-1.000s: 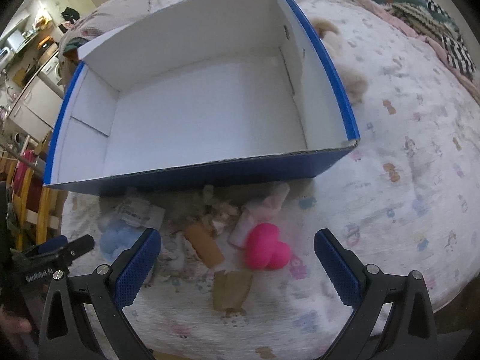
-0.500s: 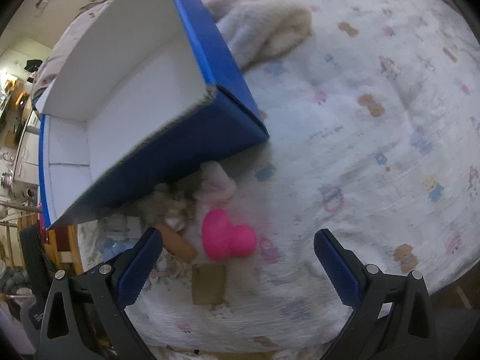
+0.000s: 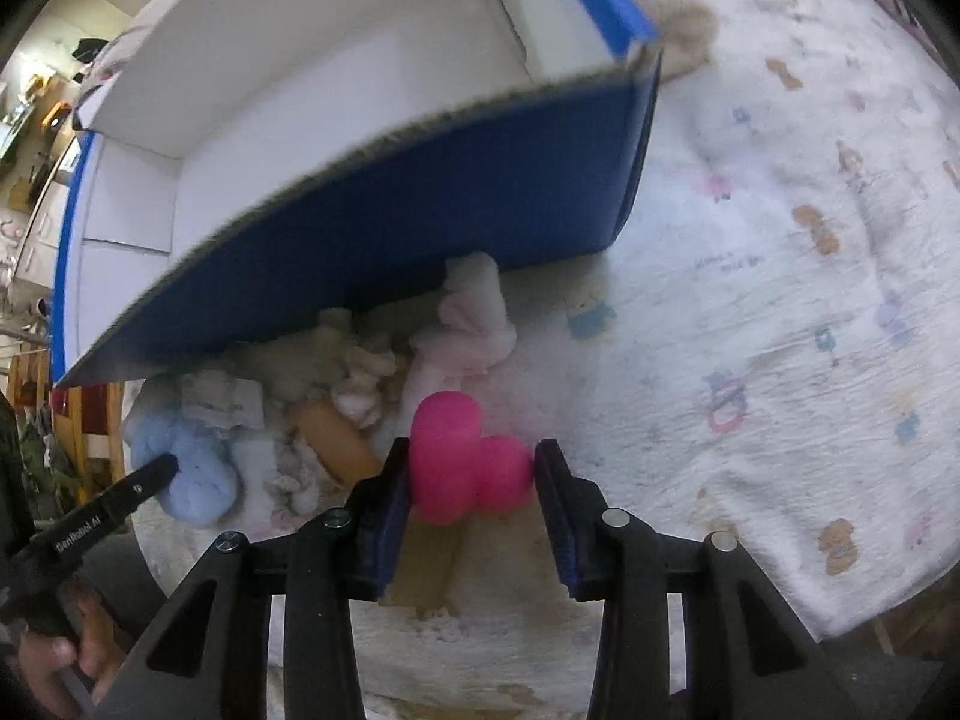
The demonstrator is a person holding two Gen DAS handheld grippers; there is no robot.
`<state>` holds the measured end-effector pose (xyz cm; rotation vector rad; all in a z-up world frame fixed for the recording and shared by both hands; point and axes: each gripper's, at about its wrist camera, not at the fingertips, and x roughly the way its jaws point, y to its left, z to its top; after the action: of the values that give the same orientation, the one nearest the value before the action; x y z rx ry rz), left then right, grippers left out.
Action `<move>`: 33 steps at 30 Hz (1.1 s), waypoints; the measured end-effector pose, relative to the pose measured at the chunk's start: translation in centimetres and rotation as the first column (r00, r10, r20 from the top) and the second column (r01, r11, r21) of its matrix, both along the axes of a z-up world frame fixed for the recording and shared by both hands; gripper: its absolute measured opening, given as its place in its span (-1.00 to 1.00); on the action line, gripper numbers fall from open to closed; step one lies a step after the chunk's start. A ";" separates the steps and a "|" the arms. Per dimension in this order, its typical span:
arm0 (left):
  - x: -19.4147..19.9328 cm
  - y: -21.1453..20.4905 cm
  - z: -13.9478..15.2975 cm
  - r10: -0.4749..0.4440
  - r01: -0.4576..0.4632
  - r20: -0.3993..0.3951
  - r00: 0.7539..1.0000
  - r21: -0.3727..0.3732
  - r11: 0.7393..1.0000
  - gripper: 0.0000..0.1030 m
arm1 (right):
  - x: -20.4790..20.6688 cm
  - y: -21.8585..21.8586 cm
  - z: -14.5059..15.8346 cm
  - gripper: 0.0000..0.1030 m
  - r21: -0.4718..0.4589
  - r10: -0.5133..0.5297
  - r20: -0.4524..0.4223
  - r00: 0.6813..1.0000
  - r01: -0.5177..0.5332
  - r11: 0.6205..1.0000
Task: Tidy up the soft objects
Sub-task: 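Grasp the pink rubber duck with the right tool while the left tool grasps the light-blue plush, then carry the pink duck and blue plush over the box with both tools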
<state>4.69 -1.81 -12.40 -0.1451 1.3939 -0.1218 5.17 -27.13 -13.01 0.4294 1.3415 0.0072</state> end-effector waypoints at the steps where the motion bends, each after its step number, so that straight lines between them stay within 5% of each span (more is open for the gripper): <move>1: -0.3 0.6 0.3 0.013 -0.013 0.008 1.000 -0.001 1.000 -0.71 | -0.2 0.0 0.3 -0.17 -0.001 -0.004 0.008 1.000 0.004 1.000; 21: -4.7 4.8 6.2 0.091 -0.110 0.167 0.982 0.108 0.988 -0.71 | -3.7 4.2 4.1 -0.18 -0.022 0.083 0.165 0.983 -0.081 0.996; 33: -4.5 8.2 9.2 0.185 -0.271 0.354 0.917 0.211 0.939 -0.71 | -4.5 4.9 10.2 -0.18 -0.130 0.130 0.426 0.895 -0.082 0.988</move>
<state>0.14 6.40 -3.24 -0.0678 1.0366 0.2240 0.65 -22.22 -2.84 0.2413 0.9170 0.1150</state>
